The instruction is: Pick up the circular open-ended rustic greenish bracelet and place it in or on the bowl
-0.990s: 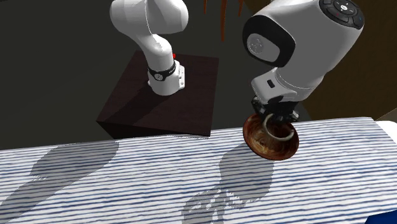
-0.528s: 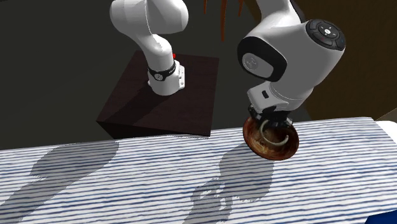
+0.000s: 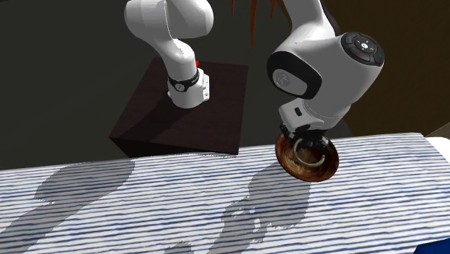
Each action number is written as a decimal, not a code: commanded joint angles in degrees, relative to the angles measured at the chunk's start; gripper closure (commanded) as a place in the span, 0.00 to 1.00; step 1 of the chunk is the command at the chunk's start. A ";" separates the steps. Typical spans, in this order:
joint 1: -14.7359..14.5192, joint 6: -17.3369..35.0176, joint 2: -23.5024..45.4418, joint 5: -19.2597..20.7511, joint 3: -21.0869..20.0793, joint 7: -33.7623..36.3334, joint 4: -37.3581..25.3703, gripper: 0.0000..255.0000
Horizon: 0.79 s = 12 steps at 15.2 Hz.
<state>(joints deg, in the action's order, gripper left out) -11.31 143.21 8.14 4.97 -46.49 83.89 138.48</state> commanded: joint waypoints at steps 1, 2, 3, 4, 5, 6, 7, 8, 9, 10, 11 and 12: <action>-0.01 0.01 0.01 0.02 0.00 0.01 0.00 1.00; -0.01 0.01 0.01 0.02 0.01 0.02 0.00 0.00; -0.01 0.01 0.01 0.02 0.01 0.02 0.00 0.00; -0.01 0.01 0.01 0.02 0.01 0.02 0.00 0.00; -0.01 0.01 0.01 0.02 0.01 0.02 0.00 0.00; -0.01 0.01 0.01 0.02 0.01 0.02 0.00 0.00; -0.01 0.01 0.01 0.02 0.01 0.02 0.00 0.00; 0.79 -1.85 -2.25 -2.71 -0.95 -1.94 -0.32 0.00; 1.46 -3.80 -4.48 -5.28 -1.70 -3.79 -0.75 0.00; 1.90 -5.82 -6.66 -7.65 -2.13 -5.52 -1.28 0.00; 2.03 -7.46 -8.32 -9.36 -2.18 -6.77 -1.76 0.00; 1.85 -7.46 -8.32 -9.35 -2.01 -6.77 -1.76 0.00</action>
<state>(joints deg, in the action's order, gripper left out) -9.54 136.84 1.03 -2.99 -48.37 78.08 136.91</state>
